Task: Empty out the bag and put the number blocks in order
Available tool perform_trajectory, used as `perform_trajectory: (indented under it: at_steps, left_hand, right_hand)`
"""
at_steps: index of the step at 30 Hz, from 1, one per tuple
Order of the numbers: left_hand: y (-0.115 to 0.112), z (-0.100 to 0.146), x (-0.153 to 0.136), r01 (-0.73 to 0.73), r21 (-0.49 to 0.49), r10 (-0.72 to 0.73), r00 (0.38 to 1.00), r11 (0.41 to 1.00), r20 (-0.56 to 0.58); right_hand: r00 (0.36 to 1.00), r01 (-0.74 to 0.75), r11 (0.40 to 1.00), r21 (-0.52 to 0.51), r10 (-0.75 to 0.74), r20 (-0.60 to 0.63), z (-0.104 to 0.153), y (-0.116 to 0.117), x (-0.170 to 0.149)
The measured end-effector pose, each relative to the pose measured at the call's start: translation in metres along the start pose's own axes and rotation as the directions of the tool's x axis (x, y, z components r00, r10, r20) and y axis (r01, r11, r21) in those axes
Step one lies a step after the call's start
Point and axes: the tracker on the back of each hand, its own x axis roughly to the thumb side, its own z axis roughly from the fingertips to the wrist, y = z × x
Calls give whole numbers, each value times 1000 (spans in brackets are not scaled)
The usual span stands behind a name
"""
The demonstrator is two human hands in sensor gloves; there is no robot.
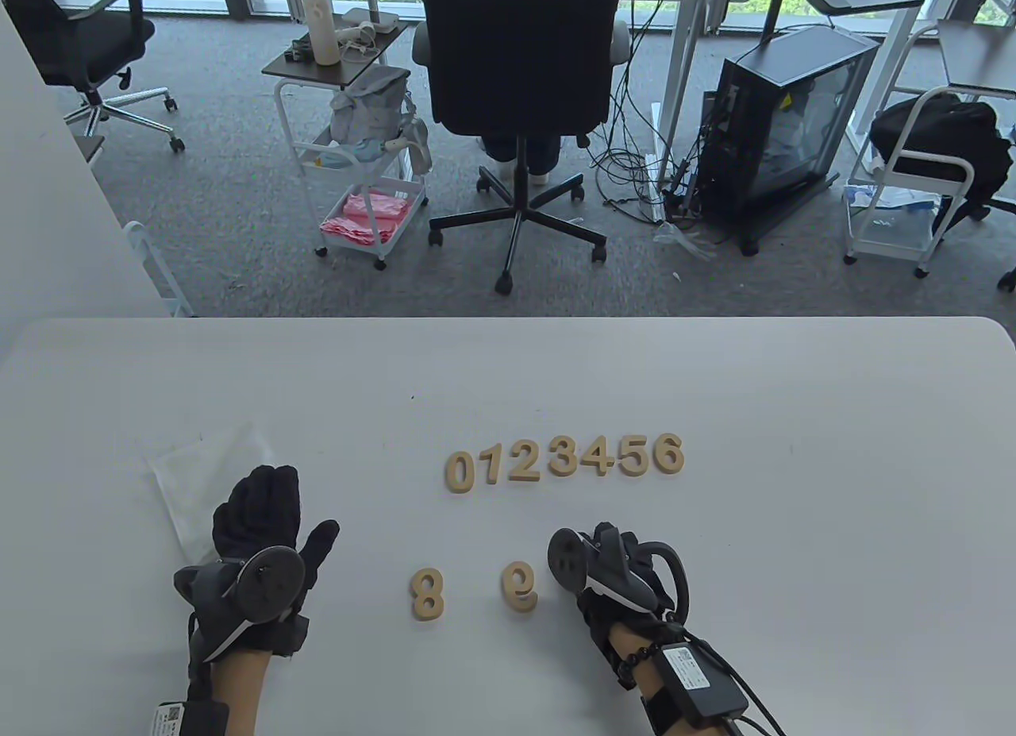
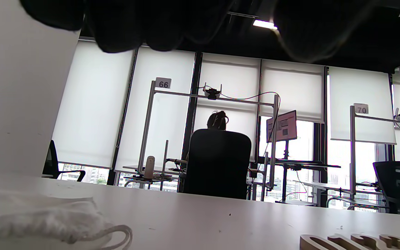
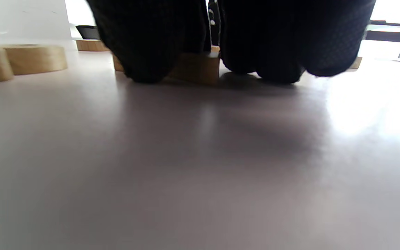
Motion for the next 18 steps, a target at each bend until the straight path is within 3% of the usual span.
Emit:
perform_trajectory:
  at_steps: [5,10,13,18]
  left_hand:
    - [0,0,0,0,-1,0,1000,1000,1]
    - [1,1,-1,-6,1,6,1000,1000,-3]
    - [0,1,-1,-7,3,7,1000,1000,-4]
    - [1,1,-2,-9,6,9,1000,1000,-6]
  right_hand:
    - [1000,-8,1000,12,7,10,1,-3,-3]
    - [984,171,983,-70,-174,-34,5,-17,-20]
    - [919,387,917,-96,-392,-44,7,-24,-37]
    - [802,582,793,-181,-596,-30,12,-35,-68]
